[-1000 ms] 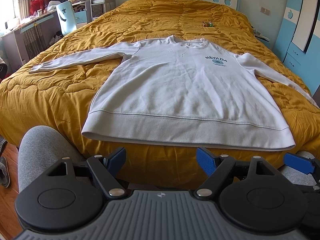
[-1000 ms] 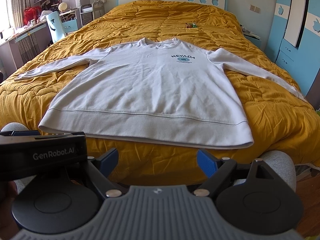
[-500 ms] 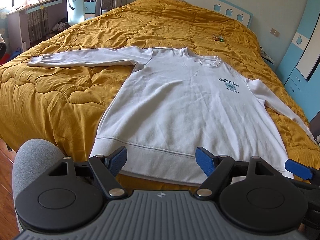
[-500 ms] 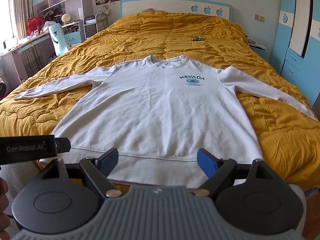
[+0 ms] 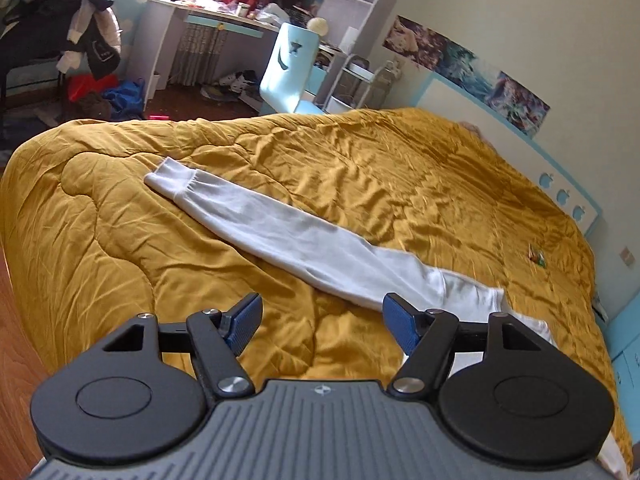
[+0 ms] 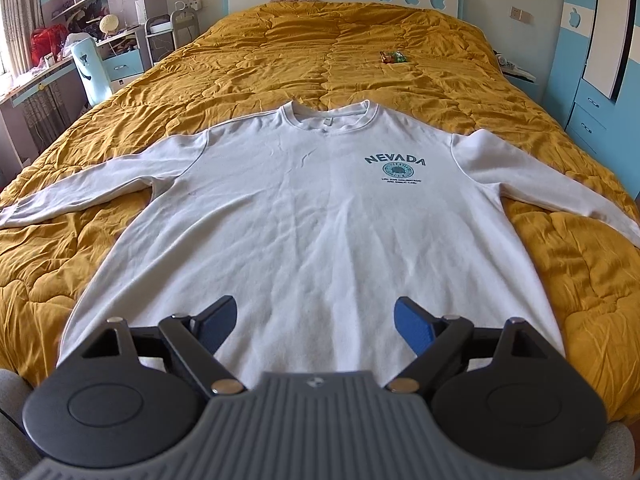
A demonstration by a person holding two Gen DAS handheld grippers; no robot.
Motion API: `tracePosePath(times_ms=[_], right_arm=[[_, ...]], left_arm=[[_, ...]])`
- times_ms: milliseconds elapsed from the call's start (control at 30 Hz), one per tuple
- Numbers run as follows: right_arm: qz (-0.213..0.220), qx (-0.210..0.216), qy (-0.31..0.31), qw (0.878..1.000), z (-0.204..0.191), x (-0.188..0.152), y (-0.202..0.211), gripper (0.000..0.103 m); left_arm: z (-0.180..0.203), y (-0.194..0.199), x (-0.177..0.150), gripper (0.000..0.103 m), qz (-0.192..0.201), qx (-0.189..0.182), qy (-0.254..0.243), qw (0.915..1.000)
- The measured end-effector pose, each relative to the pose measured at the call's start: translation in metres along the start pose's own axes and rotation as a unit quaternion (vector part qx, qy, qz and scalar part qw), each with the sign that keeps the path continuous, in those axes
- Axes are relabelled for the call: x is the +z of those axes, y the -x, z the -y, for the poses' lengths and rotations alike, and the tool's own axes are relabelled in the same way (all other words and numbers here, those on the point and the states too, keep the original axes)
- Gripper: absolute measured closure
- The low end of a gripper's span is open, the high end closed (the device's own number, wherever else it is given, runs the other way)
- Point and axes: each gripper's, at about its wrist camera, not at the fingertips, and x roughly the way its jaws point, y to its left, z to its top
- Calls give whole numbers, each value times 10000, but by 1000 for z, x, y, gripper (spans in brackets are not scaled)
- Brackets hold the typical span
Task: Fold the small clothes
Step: 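Grasp the sweatshirt sleeve cuff with the left gripper and lift it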
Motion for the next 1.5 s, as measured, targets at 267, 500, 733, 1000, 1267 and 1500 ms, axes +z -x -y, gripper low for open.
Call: tracePosePath(times_ms=[267, 500, 733, 1000, 1267, 1500], right_arm=[[-350, -241, -191, 9989, 2, 15, -47, 21], [-707, -527, -351, 9955, 13, 15, -79, 21], [-801, -602, -328, 9944, 17, 12, -91, 21], [-712, -895, -216, 9932, 25, 10, -94, 21], [-589, -816, -228, 9947, 47, 2, -96, 21], [-324, -474, -617, 9964, 87, 3, -86, 21]], left_arm=[[-96, -94, 47, 23, 28, 823, 1277, 9884], [-147, -138, 64, 27, -66, 889, 2031, 9751], [-133, -166, 79, 54, 103, 1315, 1489, 9800], [-112, -154, 93, 97, 606, 856, 1014, 9893], [-15, -107, 116, 97, 1180, 148, 299, 9924], [88, -88, 111, 97, 1124, -646, -119, 9915]])
